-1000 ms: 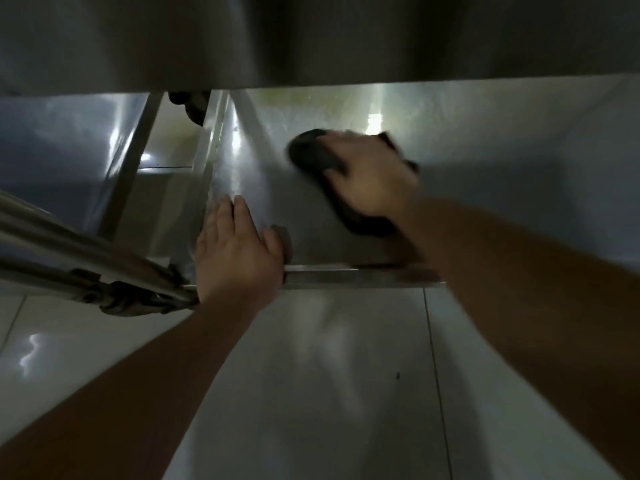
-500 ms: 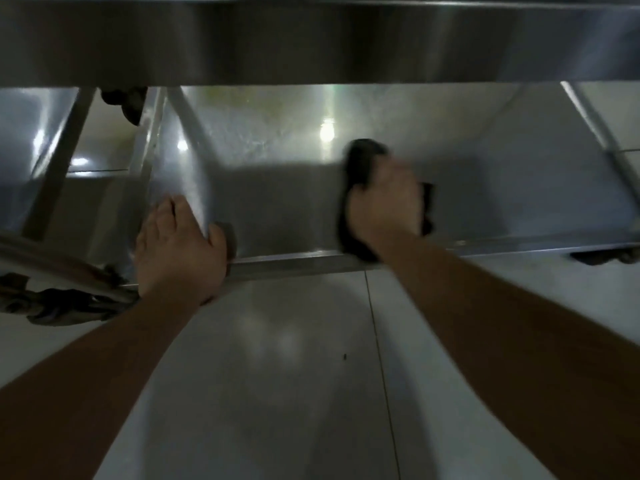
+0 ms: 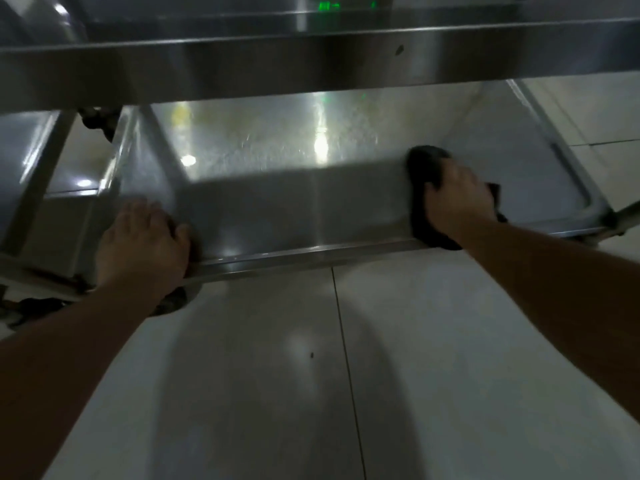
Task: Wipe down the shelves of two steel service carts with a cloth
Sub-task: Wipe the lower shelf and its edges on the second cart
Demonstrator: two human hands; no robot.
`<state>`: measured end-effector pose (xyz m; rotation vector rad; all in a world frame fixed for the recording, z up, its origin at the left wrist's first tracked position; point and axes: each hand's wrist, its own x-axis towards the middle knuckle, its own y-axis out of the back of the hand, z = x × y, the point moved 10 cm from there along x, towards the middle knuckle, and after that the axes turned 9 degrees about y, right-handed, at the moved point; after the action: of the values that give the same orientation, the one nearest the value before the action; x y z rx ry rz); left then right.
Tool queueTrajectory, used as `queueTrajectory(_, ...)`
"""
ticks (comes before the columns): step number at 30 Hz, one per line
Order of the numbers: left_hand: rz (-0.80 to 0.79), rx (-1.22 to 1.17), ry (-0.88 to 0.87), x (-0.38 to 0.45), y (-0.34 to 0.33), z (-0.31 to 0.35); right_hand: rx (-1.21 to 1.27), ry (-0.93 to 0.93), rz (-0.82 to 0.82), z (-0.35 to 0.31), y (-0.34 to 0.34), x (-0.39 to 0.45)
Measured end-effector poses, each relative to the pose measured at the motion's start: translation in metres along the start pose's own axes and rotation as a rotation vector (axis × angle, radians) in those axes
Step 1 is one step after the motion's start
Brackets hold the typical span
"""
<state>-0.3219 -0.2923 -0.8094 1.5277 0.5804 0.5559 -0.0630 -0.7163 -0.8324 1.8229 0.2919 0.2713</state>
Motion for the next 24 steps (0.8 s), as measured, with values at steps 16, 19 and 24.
queueTrajectory(16, -0.264, 0.002, -0.346, -0.097, 0.037, 0.087, -0.084, 0.829, -0.375, -0.212, -0.061, -0.103)
queueTrajectory(19, -0.450, 0.090, -0.294, -0.131, 0.047, 0.071, -0.082, 0.746, -0.523, -0.215, -0.042, -0.142)
queueTrajectory(24, -0.727, 0.239, -0.292, -0.214, 0.108, 0.062, -0.094, 0.577, -0.970, -0.190, 0.021, -0.293)
